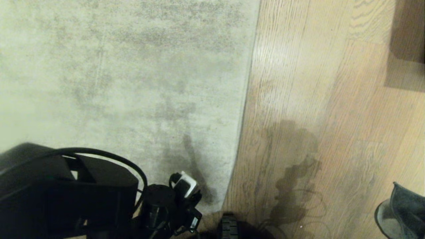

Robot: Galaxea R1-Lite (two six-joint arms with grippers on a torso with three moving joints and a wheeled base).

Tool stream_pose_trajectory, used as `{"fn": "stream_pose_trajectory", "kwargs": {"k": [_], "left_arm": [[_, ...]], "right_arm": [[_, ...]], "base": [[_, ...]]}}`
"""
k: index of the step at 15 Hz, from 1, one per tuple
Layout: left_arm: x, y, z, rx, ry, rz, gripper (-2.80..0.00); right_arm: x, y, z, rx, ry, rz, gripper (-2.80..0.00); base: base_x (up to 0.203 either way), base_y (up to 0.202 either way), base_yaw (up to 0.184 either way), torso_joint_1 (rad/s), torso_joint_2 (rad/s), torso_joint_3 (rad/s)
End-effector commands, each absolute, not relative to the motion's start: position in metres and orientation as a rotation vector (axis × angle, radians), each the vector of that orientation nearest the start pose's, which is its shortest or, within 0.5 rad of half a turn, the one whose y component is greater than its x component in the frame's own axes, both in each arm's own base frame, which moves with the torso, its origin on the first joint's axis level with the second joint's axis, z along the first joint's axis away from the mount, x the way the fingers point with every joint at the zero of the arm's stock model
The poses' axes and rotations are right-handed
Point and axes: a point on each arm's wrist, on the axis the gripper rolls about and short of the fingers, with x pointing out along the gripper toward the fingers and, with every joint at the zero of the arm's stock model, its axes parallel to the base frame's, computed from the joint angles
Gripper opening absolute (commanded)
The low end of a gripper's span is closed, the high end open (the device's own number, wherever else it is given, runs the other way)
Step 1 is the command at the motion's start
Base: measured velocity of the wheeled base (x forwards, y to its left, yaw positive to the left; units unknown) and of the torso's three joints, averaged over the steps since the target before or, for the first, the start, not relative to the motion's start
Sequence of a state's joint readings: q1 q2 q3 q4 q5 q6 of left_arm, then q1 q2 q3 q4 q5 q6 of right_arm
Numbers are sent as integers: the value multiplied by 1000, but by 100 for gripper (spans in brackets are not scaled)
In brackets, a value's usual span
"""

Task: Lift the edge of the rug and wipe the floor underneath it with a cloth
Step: Lay down the carpet

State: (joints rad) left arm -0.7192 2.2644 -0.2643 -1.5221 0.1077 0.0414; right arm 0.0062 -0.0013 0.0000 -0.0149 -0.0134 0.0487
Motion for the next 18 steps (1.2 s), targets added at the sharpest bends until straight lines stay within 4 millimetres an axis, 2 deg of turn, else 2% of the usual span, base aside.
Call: {"fn": "stream_pose_trajectory", "kwargs": {"k": [1,10,15,18], "left_arm": [[205,-194,-25,249,453,-651,-280],[202,-190,-66,332,572,-582,-280],[230,-212,-83,305,485,-519,-280],[233,-211,-83,318,470,-443,-280]], "right_arm": [[-23,0,77,49,-16,-7,-280],[-23,0,77,49,-15,-6,-280],[-23,0,77,49,-16,-7,-280],[-23,0,77,49,-16,-6,-280]], "base": [[0,0,0,0,0,0],[0,0,0,0,0,0],[0,0,0,0,0,0],[0,0,0,0,0,0]]}}
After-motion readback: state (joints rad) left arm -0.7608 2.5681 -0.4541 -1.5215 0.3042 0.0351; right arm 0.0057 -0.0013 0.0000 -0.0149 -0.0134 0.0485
